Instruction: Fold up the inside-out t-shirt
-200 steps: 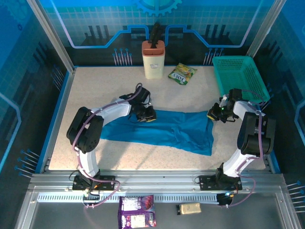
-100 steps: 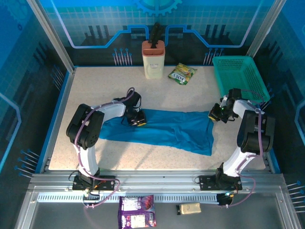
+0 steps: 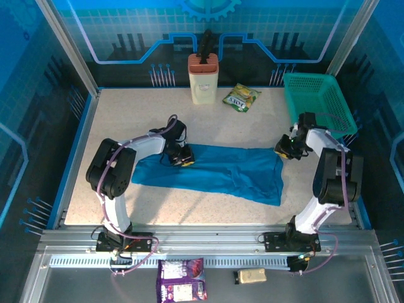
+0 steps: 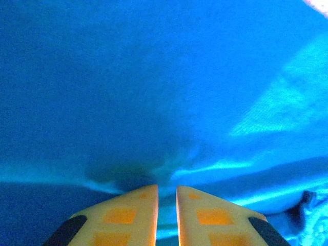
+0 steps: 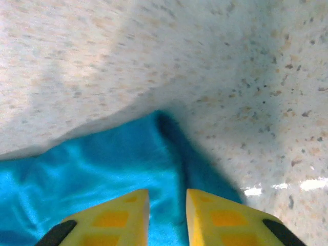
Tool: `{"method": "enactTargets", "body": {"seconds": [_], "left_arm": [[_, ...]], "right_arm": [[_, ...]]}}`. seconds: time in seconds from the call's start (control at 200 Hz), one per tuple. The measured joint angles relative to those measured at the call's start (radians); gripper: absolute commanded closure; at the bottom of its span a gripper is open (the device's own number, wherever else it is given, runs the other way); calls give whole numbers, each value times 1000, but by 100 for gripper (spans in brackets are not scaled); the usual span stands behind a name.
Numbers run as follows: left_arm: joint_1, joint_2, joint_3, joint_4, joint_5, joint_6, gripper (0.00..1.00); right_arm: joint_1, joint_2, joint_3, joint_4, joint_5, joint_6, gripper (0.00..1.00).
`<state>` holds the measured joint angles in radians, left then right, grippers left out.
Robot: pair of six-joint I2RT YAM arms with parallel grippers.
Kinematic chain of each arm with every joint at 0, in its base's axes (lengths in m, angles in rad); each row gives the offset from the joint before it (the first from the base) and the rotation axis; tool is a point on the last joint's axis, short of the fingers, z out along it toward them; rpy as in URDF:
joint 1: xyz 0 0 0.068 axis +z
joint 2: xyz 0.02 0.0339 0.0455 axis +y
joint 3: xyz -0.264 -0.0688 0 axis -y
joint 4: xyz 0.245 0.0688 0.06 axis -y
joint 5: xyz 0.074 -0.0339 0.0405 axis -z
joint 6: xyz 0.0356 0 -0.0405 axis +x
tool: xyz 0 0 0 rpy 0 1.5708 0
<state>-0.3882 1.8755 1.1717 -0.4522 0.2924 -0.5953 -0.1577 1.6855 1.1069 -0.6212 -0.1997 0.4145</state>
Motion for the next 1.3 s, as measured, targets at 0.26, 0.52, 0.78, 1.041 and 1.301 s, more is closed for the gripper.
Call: {"method": "enactTargets", "body": {"seconds": [0.26, 0.52, 0.78, 1.041, 1.301], "left_arm": [[54, -1, 175, -83, -19, 76, 81], [179, 69, 213, -127, -27, 130, 82], [245, 106, 182, -124, -23, 135, 82], [283, 102, 100, -84, 2, 134, 82], [305, -37, -108, 16, 31, 119, 82]], "right_arm": [[209, -245, 2, -83, 119, 32, 60], [495, -276, -151, -56, 83, 156, 58], [556, -195, -305, 24, 89, 241, 55], [534, -142, -322, 107, 33, 266, 52], [420, 39, -121, 106, -14, 180, 52]]}}
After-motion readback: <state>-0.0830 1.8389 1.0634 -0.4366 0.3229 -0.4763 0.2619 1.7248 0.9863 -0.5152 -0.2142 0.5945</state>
